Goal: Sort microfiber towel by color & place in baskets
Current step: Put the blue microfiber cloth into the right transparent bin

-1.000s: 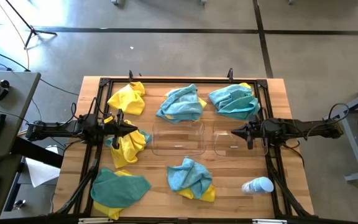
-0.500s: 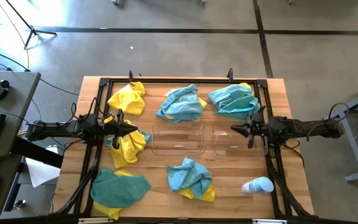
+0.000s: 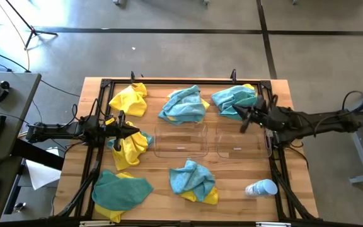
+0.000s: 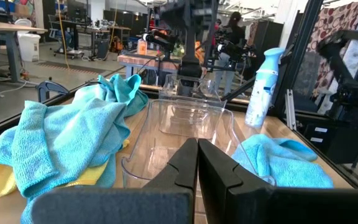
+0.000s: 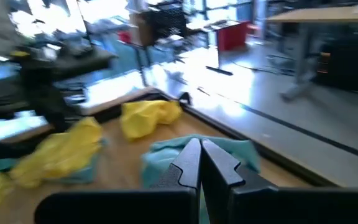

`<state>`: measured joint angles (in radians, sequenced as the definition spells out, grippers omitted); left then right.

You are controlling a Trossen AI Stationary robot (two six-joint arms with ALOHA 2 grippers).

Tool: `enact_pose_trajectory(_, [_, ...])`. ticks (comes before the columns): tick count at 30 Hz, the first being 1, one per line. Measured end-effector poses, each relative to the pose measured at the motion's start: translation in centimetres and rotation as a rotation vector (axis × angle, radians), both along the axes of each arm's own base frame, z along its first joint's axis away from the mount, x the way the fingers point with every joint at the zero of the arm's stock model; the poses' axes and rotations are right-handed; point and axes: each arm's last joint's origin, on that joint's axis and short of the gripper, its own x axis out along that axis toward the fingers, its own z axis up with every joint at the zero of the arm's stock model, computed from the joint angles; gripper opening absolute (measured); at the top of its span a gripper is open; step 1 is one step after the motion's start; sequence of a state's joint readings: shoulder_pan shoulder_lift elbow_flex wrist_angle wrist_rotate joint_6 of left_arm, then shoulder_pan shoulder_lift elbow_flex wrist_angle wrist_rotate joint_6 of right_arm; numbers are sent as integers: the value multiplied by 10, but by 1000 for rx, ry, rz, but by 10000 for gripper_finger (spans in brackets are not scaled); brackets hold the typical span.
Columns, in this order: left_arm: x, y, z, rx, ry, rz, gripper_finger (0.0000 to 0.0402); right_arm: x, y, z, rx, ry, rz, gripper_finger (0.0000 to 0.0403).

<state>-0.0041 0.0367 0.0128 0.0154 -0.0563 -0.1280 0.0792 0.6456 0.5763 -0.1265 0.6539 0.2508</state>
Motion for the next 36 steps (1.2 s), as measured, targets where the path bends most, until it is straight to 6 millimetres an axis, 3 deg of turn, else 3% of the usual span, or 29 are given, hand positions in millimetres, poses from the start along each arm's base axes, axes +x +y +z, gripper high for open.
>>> enact_pose_trajectory(6, [0,0,0,0,0,0,0,43,-17,39,10,163,-119,0])
enact_pose_trajectory(11, [0,0,0,0,0,0,0,85,-42,65,105,261,-181,1])
enact_pose_trajectory(18, [0,0,0,0,0,0,0,145,-85,79,293,403,-202,24])
enact_pose_trajectory(27, [0,0,0,0,0,0,0,212,-116,61,391,624,-122,109])
enact_pose_trajectory(36, [0,0,0,0,0,0,0,262,-128,12,388,826,-31,153])
